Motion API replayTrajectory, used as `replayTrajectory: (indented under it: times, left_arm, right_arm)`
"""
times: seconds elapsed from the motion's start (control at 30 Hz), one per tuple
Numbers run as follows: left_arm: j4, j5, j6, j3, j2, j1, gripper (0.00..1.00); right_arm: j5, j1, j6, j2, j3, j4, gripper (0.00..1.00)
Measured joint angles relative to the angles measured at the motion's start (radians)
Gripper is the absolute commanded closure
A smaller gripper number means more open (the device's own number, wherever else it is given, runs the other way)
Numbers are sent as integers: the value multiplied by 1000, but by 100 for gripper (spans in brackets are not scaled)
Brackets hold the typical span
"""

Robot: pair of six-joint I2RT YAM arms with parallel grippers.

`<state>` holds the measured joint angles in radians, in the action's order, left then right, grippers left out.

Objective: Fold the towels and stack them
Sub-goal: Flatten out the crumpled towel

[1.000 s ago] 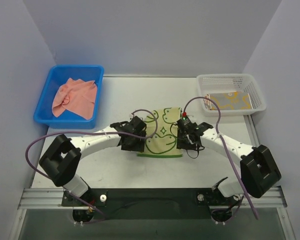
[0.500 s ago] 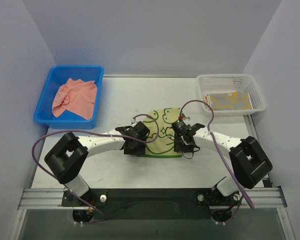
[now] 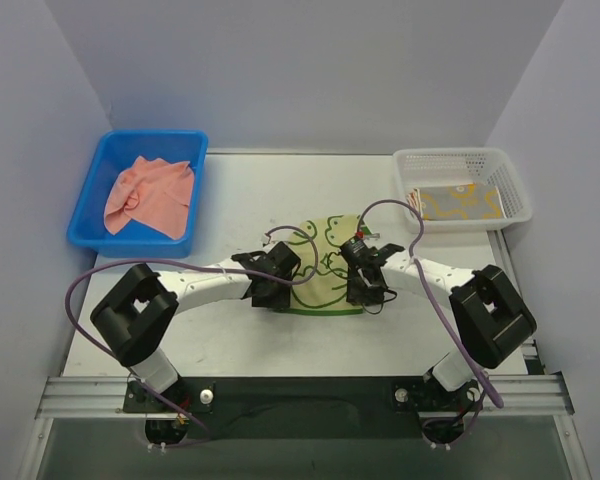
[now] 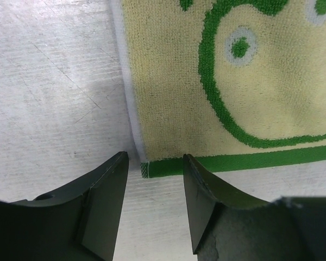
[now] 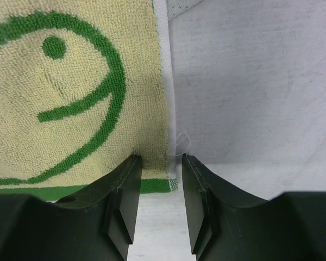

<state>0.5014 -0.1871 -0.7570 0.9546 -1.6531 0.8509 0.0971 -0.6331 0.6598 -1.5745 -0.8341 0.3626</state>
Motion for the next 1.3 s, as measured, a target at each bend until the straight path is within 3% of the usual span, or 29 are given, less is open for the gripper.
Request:
replayTrajectory:
  times: [0.33, 0.43, 0.53, 0.63, 0.67, 0.93, 1.07, 1.3]
  left_arm:
    - [-14, 0, -2, 21, -26, -3, 59]
    - [-22, 0, -6, 22, -29, -4, 70]
    - [-32, 2, -16, 21, -32, -5, 87]
    - [-42, 6, -22, 18, -32, -6, 100]
    - [-43, 8, -23, 18, -32, -7, 100]
    - [-53, 10, -20, -2, -9, -7, 100]
    - [20, -5, 6, 4, 29, -10, 100]
    - [173, -71, 81, 286, 226, -69, 100]
  right_arm:
    - [0, -17, 25, 1, 0, 16, 63]
    - [-1, -17, 29, -2, -3, 19, 63]
    - [-9, -17, 30, -13, -13, 26, 71]
    - [-24, -17, 34, -25, -25, 27, 88]
    - [-29, -18, 35, -27, -28, 27, 99]
    - [-30, -19, 26, -14, -26, 40, 100]
    - [-17, -21, -2, 56, -41, 113, 100]
    - [59, -7, -108, 251, -397, 250, 100]
